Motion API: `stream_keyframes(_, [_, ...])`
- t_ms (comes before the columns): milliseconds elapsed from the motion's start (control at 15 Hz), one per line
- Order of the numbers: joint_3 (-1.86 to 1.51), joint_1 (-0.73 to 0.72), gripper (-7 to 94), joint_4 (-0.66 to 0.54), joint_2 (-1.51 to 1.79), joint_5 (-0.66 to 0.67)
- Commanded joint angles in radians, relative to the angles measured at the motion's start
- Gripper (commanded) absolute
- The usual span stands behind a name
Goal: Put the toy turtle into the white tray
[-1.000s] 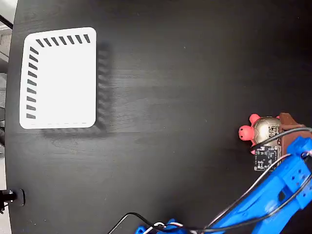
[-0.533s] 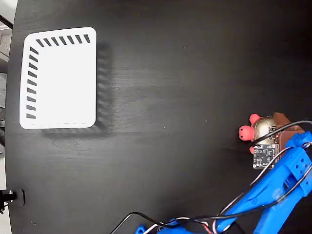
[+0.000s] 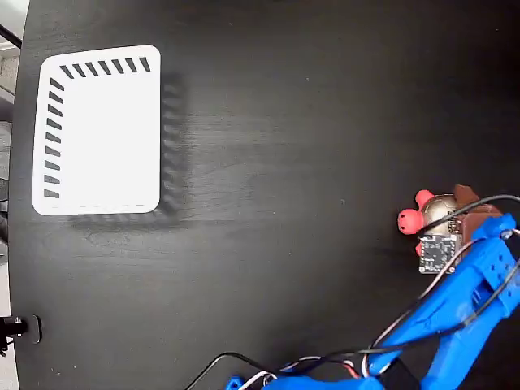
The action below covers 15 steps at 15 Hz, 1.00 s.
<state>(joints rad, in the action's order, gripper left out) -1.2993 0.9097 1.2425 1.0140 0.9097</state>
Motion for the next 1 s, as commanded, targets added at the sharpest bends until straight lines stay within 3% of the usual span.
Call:
stream_keyframes(0, [0.06,0.005,58,0.005,0.029,-0.002])
stream_keyframes(467, [0.104,-0.006,56,0.038,-0.006,-0.023])
stream_keyframes(533, [0.104,-0.006,50,0.038,-0.006,-0.025])
stream_keyframes(667, [0.104,-0.006,25,0.037,-0.008,-0.032])
stream_keyframes(867, [0.106,-0.006,2,0.037,-0.008,-0.035])
stream_keyframes(933, [0.106,-0.006,0,0.037,-0.008,-0.035])
